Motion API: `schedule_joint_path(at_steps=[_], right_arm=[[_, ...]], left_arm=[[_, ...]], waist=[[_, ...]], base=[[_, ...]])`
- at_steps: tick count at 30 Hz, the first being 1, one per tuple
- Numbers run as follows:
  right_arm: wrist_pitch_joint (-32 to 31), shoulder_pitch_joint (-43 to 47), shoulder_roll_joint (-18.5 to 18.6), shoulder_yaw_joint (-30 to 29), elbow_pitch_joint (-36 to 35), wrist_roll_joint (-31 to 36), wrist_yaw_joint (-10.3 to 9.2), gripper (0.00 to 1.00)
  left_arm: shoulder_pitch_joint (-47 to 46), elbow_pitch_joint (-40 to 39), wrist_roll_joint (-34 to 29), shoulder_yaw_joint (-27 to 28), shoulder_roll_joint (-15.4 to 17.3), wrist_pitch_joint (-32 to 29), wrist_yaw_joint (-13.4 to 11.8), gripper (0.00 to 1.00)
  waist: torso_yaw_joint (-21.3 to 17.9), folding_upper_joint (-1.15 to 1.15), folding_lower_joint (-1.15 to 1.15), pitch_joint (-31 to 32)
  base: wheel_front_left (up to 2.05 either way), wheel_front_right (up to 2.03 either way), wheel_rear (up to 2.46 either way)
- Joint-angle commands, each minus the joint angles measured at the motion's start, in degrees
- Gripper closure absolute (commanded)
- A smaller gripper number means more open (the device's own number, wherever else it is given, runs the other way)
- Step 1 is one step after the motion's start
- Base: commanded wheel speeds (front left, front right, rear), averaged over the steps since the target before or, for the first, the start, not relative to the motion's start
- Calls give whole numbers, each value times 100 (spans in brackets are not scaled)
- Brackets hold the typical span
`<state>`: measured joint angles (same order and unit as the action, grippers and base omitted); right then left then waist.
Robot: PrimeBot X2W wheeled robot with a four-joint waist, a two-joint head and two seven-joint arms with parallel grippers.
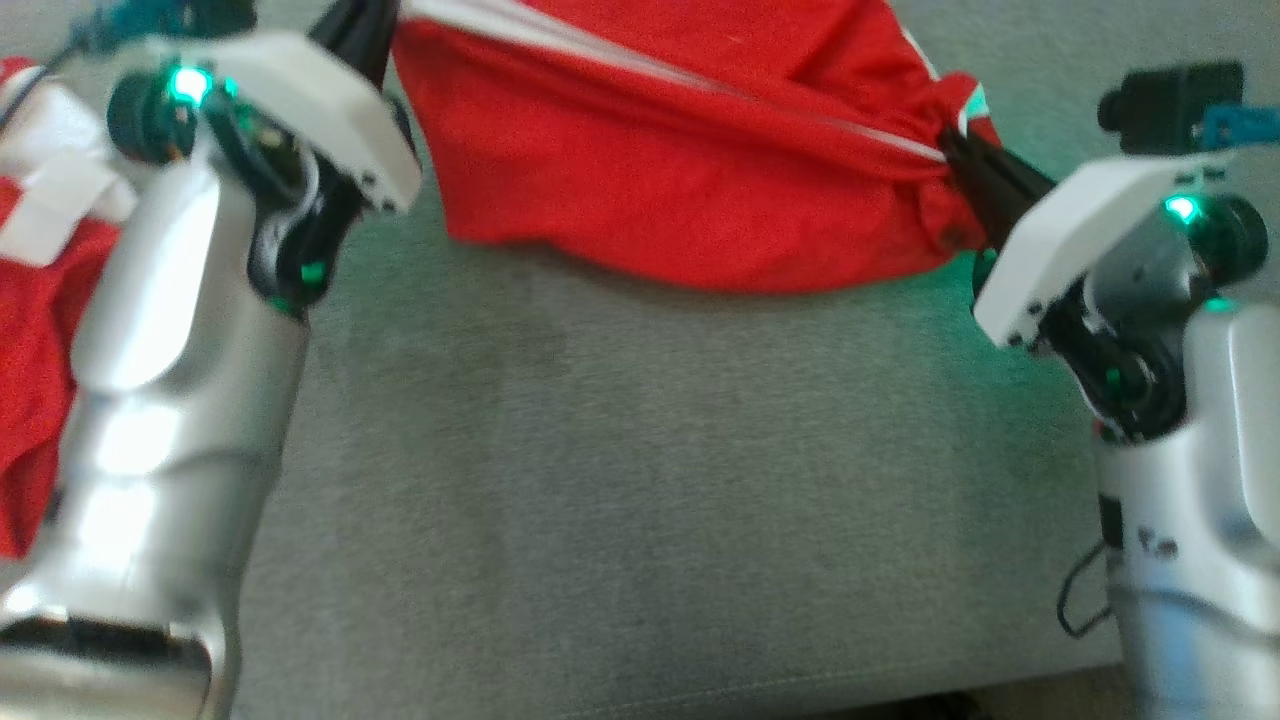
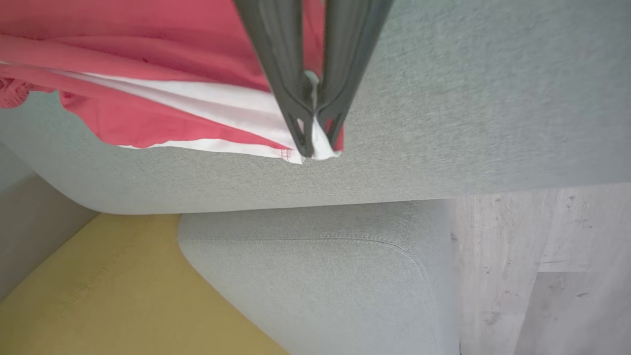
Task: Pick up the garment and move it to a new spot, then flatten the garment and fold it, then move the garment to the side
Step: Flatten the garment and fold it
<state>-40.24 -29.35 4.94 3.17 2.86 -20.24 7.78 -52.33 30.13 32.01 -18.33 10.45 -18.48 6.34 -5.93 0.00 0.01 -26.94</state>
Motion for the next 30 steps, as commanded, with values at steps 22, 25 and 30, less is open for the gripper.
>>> schedule_joint_path(at_steps=[22, 25, 30], right_arm=[[2218, -1434, -134, 678, 1738, -568, -30, 0], [2975, -1223, 77, 765, 1656, -580, -30, 0], [4319, -677, 430, 755, 1424, -244, -30, 0]], left_arm=[[-1793, 2535, 707, -456, 55, 586, 113, 0], [-1681, 2358, 748, -595, 102, 1172, 113, 0], [-1226, 2160, 440, -640, 237, 2680, -78, 0]], waist=[[-701, 0, -1, -413], [-566, 0, -1, -390], [-352, 0, -1, -232]], base=[[0, 0, 0], [0, 0, 0], [0, 0, 0]])
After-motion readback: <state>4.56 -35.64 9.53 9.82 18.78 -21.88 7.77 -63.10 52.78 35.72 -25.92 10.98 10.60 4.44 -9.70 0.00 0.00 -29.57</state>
